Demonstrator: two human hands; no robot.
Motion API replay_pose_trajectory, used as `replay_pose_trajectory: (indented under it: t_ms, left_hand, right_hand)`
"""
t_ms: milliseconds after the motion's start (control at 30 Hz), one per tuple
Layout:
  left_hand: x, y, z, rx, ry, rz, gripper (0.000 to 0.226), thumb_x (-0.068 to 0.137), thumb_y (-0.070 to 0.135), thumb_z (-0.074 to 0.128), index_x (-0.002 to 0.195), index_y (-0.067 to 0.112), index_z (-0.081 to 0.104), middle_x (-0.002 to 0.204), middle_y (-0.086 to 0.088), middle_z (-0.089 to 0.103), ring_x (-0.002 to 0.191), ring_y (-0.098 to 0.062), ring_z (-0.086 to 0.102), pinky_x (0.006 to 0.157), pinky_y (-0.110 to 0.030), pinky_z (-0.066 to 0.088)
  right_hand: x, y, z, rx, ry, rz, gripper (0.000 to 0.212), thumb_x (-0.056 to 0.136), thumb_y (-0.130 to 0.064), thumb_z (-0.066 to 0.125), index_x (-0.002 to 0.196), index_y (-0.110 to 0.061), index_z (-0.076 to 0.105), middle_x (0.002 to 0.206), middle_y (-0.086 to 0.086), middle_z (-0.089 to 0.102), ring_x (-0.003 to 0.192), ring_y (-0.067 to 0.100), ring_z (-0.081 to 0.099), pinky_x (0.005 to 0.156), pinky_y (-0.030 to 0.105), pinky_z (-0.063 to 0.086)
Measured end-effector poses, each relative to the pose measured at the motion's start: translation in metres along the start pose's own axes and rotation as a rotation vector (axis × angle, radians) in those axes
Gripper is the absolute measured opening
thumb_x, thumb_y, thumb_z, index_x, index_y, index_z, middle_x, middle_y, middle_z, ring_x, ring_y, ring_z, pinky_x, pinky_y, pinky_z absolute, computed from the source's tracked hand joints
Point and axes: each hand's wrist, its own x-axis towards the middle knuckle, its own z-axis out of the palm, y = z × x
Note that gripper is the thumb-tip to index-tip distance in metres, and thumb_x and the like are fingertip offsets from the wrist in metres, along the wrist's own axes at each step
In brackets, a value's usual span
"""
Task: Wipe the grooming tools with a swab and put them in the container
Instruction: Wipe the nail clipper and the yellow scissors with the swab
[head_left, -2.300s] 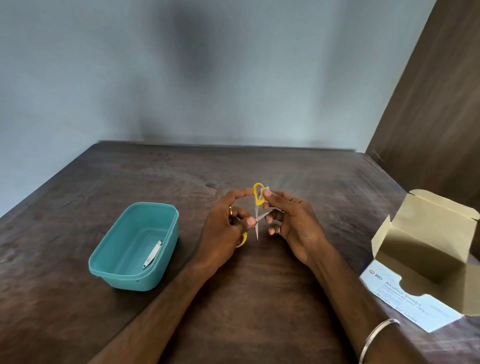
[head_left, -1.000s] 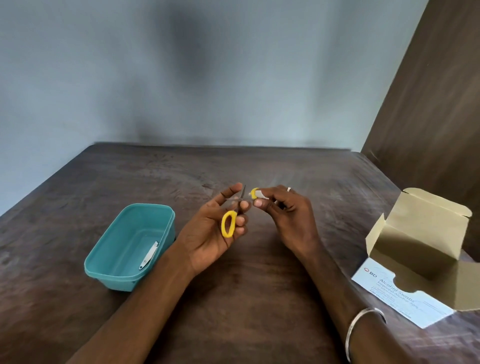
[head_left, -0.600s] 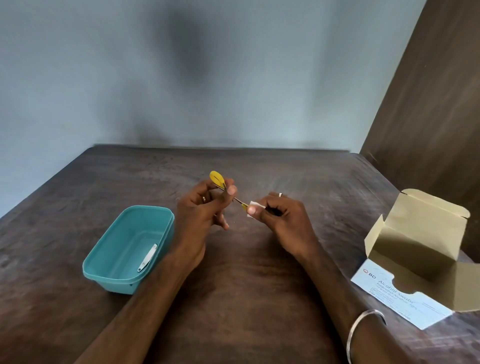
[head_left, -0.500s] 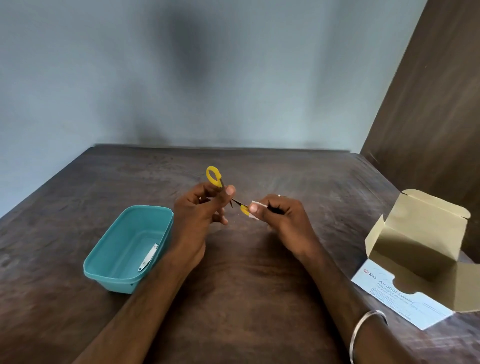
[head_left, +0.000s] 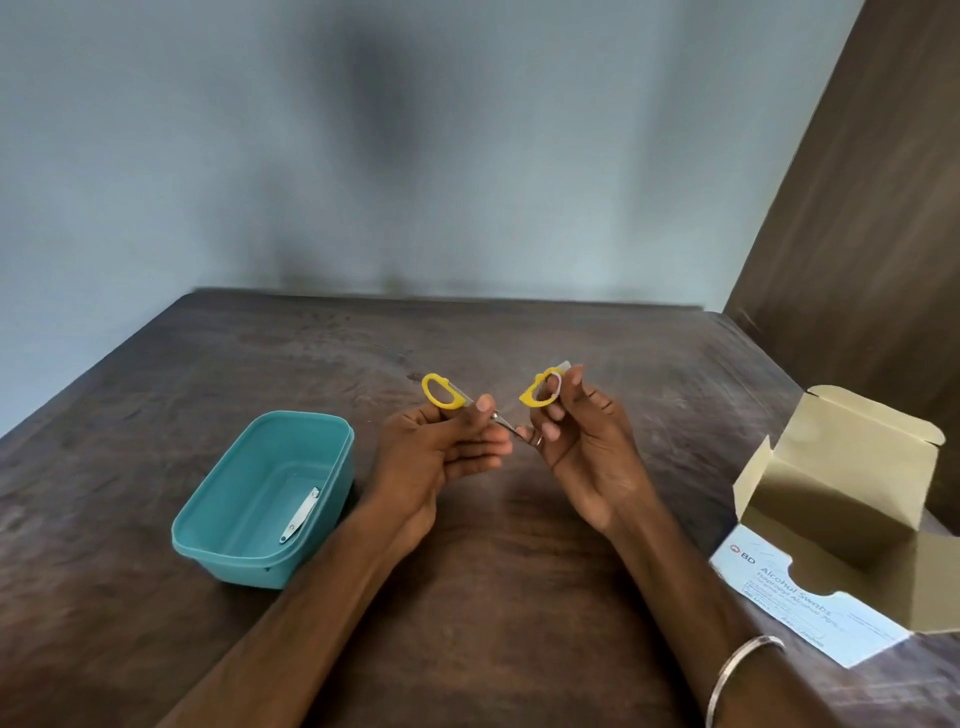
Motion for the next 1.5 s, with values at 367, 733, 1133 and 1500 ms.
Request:
replay_pose_trajectory:
  t_ms: [367,733,1133,1500]
  left_hand:
    - [-0.002,-0.005,0.005,-0.09,-0.108,-0.065,0.017,0.079,0.013,0.067,0.089,-0.001,0.066,0.078,-0.017,0.074,0.074,-0.026,0.076,0.062,-0.028,0.06]
    - [-0.004,-0.002,0.001,0.046,-0.174,-0.077,0.012,0.088,0.011,0.061,0.085,0.0,0.066,0.076,-0.016,0.073,0.068,-0.022,0.074,0.062,-0.027,0.061]
    - [-0.001,0.0,0.001,-0.088,-0.117,-0.126,0.012,0.078,0.009,0.063,0.083,-0.001,0.066,0.066,-0.015,0.072,0.06,-0.021,0.073,0.054,-0.027,0.06]
    - [-0.002,0.003,0.002,-0.052,-0.082,-0.057,0.022,0.086,0.005,0.065,0.107,0.001,0.06,0.067,-0.018,0.069,0.054,-0.024,0.069,0.051,-0.029,0.058]
  right_hand:
    - [-0.002,0.0,0.008,-0.061,0.167,-0.033,0.019,0.085,-0.026,0.062,0.092,-0.012,0.072,0.087,0.003,0.07,0.056,0.013,0.055,0.052,0.025,0.048]
    - [-0.008,-0.007,0.008,-0.268,0.092,-0.016,0.019,0.085,-0.018,0.063,0.102,-0.014,0.071,0.111,0.008,0.076,0.088,0.022,0.07,0.065,0.032,0.048]
    - [-0.007,-0.002,0.003,-0.283,-0.118,0.002,0.023,0.089,-0.009,0.056,0.094,-0.015,0.077,0.111,0.011,0.074,0.1,0.028,0.067,0.074,0.04,0.054]
    - [0.0,0.006,-0.009,-0.511,-0.019,-0.123,0.019,0.088,-0.003,0.065,0.101,-0.007,0.078,0.1,0.018,0.075,0.086,0.029,0.065,0.073,0.044,0.049]
